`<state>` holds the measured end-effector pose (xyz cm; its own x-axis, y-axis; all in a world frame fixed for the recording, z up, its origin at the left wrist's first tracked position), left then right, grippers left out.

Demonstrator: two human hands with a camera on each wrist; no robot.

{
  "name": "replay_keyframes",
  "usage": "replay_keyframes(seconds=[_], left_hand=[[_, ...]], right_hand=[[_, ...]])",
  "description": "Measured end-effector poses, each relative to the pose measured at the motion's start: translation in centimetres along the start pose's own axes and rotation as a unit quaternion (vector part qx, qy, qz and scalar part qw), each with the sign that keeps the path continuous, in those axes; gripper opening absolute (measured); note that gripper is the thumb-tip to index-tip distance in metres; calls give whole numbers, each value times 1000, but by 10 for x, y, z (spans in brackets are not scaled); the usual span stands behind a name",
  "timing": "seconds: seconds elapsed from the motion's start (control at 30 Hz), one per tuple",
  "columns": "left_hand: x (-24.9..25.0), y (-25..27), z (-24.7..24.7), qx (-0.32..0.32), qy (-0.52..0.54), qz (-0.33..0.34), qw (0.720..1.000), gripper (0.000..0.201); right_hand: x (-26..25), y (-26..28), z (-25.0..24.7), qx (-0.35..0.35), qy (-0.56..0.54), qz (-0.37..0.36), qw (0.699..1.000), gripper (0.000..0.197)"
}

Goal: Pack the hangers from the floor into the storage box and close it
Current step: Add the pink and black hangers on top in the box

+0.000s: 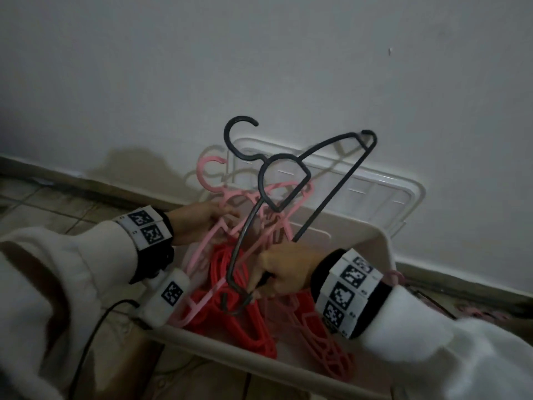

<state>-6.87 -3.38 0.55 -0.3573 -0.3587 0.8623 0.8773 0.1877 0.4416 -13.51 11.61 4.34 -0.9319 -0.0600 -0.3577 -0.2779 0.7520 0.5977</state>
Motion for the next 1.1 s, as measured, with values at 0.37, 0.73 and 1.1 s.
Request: replay_keyframes(seconds=[0.37, 0.73, 1.1], left_hand=[[14, -5, 27, -83, 86, 75, 990, 51], [6, -24, 22, 30, -30, 78, 996, 47], [-10, -37, 1, 125, -148, 60, 979, 39]], right_hand=[[-1, -53, 34, -72, -125, -60, 988, 27], [42, -12, -5, 112, -406, -89, 903, 16], [147, 33, 49, -50, -65, 350, 933, 36]])
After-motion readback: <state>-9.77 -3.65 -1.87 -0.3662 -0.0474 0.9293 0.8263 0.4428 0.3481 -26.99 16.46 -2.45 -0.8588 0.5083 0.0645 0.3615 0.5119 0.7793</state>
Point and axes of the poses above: each hand's wrist, its own y-axis away from the middle knuckle, its own z-axis out of the palm, x = y × z, the point moved 3 cm from there along -y, towards the middle knuckle, and after that the axes turned 9 degrees about -x, right-handed, at the moved point
